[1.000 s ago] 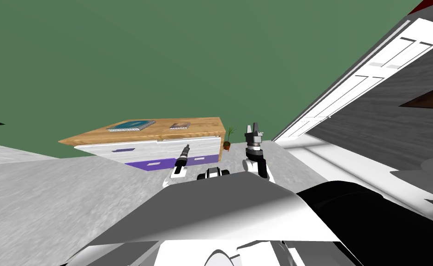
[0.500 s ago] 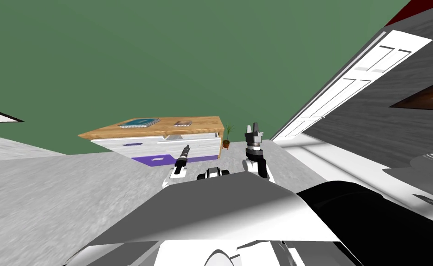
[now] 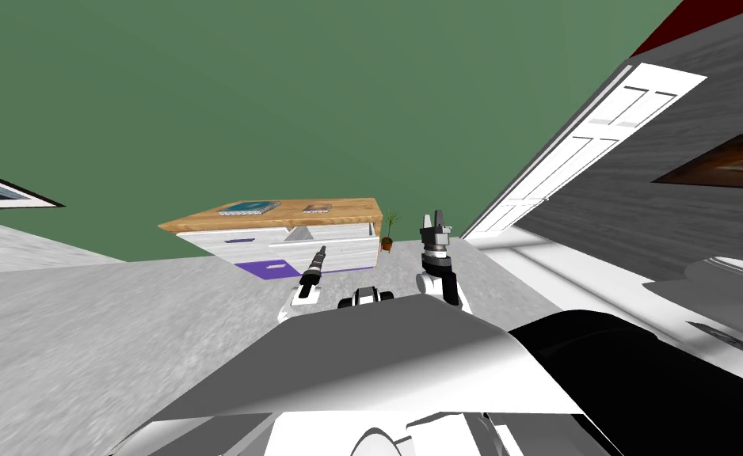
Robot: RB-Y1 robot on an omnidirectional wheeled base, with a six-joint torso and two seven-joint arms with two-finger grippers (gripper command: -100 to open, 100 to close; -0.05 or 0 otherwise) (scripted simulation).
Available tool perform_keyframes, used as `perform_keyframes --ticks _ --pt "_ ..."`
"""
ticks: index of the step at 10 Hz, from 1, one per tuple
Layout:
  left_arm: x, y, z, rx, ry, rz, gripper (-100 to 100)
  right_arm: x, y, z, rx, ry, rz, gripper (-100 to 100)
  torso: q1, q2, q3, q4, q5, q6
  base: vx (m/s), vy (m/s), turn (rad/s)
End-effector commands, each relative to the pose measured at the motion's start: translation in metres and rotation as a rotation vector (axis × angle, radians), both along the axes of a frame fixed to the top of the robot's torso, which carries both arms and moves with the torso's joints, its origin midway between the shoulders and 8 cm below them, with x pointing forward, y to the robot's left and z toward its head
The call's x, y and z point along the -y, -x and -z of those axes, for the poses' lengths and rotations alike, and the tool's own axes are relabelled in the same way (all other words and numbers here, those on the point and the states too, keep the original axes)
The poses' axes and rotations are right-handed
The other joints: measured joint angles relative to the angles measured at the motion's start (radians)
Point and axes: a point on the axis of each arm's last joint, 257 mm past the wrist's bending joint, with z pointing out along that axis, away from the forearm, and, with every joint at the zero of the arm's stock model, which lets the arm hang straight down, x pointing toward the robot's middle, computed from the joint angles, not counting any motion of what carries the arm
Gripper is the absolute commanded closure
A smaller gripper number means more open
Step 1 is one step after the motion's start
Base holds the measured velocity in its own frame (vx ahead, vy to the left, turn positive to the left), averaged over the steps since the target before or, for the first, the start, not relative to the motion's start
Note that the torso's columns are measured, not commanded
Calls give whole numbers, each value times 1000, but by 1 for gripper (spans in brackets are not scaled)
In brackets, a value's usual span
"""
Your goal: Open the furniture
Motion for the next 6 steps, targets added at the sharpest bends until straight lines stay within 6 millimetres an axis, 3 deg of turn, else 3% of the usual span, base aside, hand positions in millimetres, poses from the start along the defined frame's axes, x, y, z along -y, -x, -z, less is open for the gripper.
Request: perform_keyframes --ticks 1,6 --pt "-5 -12 -15 -2 2 -12 -100 0 0 0 0 0 0 0 2 1 1 0 1 -1 -52 13 -28" --pt "-9 -31 -42 -1 5 -32 -100 0 0 0 0 0 0 0 -1 9 5 5 -2 -2 -51 11 -42"
